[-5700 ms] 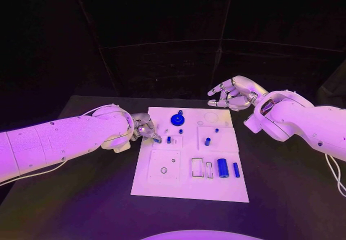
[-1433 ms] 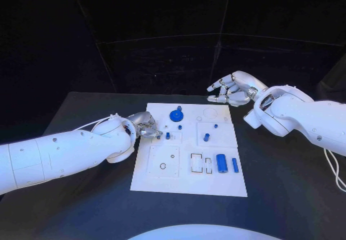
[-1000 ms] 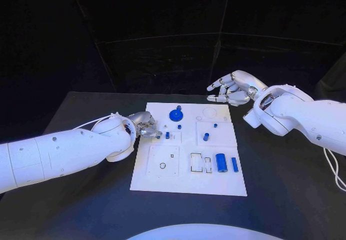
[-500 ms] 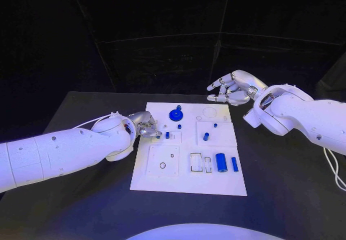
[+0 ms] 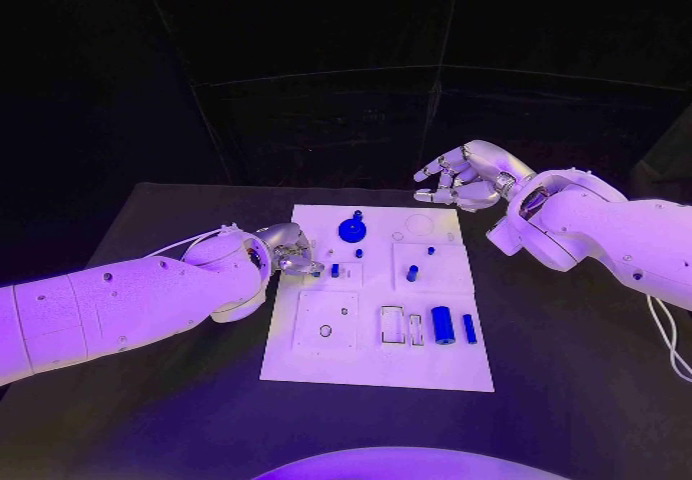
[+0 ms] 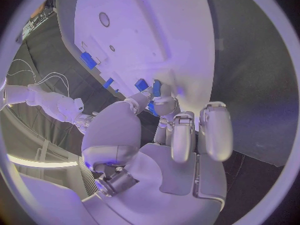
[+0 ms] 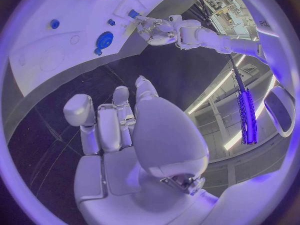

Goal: Assemble the parts on the task board

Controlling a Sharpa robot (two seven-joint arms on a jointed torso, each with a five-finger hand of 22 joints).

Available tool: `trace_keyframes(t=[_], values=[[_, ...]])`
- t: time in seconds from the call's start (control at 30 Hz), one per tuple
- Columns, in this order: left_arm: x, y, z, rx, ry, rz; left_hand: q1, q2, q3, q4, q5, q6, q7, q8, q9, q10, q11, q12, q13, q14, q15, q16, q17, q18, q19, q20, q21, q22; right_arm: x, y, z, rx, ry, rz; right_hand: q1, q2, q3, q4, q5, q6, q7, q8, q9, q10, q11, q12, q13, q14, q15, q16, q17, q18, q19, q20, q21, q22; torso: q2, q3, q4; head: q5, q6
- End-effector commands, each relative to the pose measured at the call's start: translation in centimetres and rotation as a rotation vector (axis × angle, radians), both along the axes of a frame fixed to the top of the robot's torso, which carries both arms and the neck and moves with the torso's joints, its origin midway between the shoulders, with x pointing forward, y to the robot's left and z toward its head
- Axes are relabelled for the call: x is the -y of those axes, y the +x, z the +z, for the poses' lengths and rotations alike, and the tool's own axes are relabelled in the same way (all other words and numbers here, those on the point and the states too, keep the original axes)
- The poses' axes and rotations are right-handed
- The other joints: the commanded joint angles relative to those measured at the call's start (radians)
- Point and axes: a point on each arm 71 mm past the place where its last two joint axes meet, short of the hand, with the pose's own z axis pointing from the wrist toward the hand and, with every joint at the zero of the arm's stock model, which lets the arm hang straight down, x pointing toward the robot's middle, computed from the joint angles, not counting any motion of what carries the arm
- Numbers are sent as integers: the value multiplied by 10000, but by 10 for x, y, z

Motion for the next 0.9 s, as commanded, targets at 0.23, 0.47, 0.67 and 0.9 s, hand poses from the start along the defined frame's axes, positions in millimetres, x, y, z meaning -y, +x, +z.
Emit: trace_keyframes(t=[0.23,0.47,0.67,0.9], values=[[-3,-1,-5,-281,271,153,-513,-142,-507,360,-58,109,42,-61,-145,32,66,86,59,1057,-56,33,2635,-89,231,-25,65,305,-1,0,2,79,26,70,-4,55,-42,26,46,-83,8,53,-9,-79,26,-2,-24,141,-20,-54,-17,134,-94,-15,-47,-26,-1,0,-5,-17,-19],[-3,0,-5,-200,232,228,-634,-140,-731,534,-58,150,39,-64,-210,45,63,115,93,1057,-59,33,2635,-94,240,-29,80,333,0,0,2,83,27,60,-15,57,-49,36,46,-85,9,55,-9,-86,27,-5,-32,136,-19,-68,-34,136,-102,-15,-55,-38,2,-4,-3,-35,-9],[-3,1,-4,-86,154,261,-725,-109,-875,671,-57,192,31,-60,-255,83,58,179,171,1057,-63,33,2635,-109,268,-31,131,404,-1,0,2,85,29,65,-20,57,-52,39,46,-86,9,56,-9,-90,27,-9,-38,133,-18,-76,-43,141,-117,-14,-68,-60,-2,-5,4,-40,-3],[0,1,-4,-45,100,225,-808,-90,-990,785,-57,217,27,-60,-295,104,54,208,205,1057,-66,33,2635,-113,277,-35,145,427,-1,0,2,79,27,77,-20,57,-52,39,46,-86,9,56,-9,-90,27,-9,-38,133,-18,-76,-43,141,-117,-14,-68,-60,-4,0,-3,-39,-9]])
